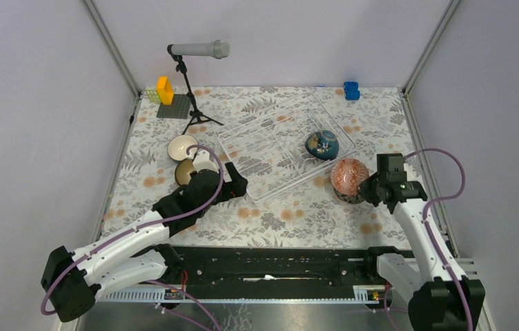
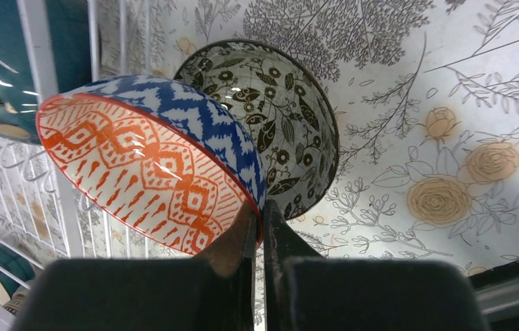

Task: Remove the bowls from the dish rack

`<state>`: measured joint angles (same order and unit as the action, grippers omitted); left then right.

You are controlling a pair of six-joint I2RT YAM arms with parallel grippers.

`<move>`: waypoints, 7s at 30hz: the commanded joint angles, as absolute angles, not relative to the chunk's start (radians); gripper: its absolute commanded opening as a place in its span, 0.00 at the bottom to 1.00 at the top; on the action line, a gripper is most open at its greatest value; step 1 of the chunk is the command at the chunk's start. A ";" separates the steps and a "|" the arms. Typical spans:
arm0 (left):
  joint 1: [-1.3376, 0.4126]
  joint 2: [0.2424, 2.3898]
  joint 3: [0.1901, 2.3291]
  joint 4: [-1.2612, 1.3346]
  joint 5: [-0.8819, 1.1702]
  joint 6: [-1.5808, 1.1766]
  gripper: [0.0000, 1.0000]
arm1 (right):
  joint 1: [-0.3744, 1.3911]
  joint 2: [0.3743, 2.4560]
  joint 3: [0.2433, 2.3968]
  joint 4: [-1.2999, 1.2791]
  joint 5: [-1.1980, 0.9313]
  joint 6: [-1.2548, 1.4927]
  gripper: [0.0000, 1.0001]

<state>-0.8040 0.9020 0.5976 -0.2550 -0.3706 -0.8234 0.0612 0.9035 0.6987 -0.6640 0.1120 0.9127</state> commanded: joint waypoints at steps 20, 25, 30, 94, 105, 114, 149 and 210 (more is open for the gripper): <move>-0.798 0.882 0.598 -0.254 -0.398 -0.811 0.99 | -0.065 0.907 0.626 -0.618 -0.037 0.947 0.80; -0.798 0.880 0.592 -0.245 -0.393 -0.815 0.99 | -0.066 0.899 0.685 -0.682 -0.006 0.920 0.84; -0.798 0.881 0.591 -0.242 -0.390 -0.815 0.99 | -0.066 0.892 0.758 -0.674 -0.035 0.808 0.93; -0.610 1.257 0.786 -0.131 -0.291 -0.738 0.00 | 0.465 1.549 1.223 -0.420 0.132 -0.627 1.00; -0.576 1.262 0.786 -0.106 -0.256 -0.705 0.05 | 0.473 1.643 1.245 -0.347 0.215 -0.701 1.00; -0.577 1.266 0.789 -0.109 -0.219 -0.706 0.06 | 0.474 1.745 1.277 -0.345 0.241 -0.724 1.00; -0.576 1.244 0.797 -0.118 -0.194 -0.704 0.05 | 0.474 1.639 1.412 -0.392 0.479 -0.481 0.61; -0.578 1.113 0.921 -0.050 0.010 -0.682 0.81 | 0.213 1.672 1.049 0.856 -1.016 1.102 0.36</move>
<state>-0.5770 1.0306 0.8391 -0.1772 -0.1127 -0.6880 0.1707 1.7031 1.0306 0.6556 -0.9230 1.0142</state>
